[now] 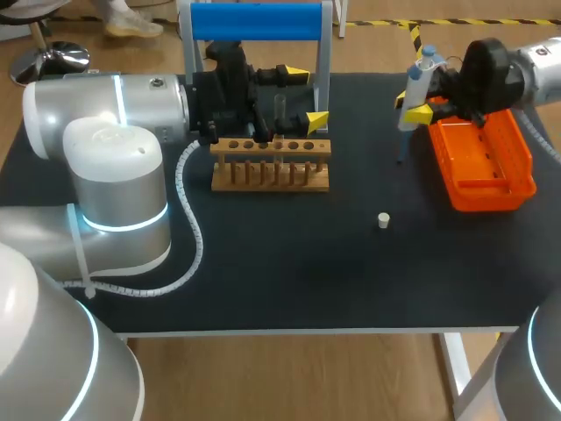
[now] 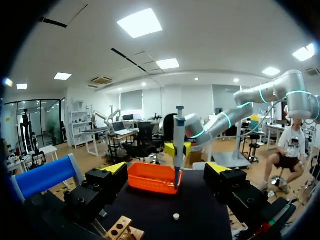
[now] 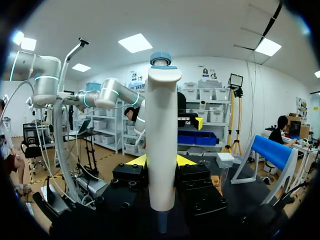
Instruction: Invert the test tube, pick up the pipette, mount the tip to pipette, aspirate from beaker and dispense into the tube, eject the tip, return the pipette, and cap with the stopper.
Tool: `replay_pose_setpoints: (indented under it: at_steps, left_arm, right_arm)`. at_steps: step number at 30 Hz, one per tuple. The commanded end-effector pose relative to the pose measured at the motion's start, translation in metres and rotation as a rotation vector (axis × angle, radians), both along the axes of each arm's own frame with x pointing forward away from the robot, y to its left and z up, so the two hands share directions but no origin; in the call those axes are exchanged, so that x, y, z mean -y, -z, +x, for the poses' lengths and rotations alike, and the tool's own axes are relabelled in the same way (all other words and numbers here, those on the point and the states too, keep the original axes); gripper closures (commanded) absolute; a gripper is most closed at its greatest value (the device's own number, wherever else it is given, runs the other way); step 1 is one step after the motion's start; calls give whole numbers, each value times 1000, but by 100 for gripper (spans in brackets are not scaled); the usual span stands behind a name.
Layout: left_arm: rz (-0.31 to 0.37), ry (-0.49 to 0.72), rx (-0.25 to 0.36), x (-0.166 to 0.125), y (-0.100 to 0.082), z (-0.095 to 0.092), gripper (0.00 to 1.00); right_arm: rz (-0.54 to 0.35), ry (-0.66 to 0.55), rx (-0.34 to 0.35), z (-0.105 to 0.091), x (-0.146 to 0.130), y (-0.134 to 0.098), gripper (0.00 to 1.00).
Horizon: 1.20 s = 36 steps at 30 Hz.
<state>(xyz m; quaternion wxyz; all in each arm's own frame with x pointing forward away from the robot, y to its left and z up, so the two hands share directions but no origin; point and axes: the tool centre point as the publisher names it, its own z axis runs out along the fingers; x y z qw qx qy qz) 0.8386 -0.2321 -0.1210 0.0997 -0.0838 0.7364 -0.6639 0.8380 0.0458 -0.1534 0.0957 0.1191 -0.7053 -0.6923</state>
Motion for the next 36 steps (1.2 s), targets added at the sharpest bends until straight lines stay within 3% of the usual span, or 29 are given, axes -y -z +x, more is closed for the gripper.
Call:
replay_pose_setpoints:
  at_steps: [1,14,19,36]
  left_arm:
    - [-3,-2,3,0,1,0,0]
    - [-3,-2,3,0,1,0,0]
    - [-3,-2,3,0,1,0,0]
    - [-3,-2,3,0,1,0,0]
  right_arm:
    - [-4,25,2,-4,1,-2,100]
    - [-4,25,2,-4,1,-2,100]
    - [0,52,-6,1,-16,4,100]
    - [14,60,5,-9,-95,-2,100]
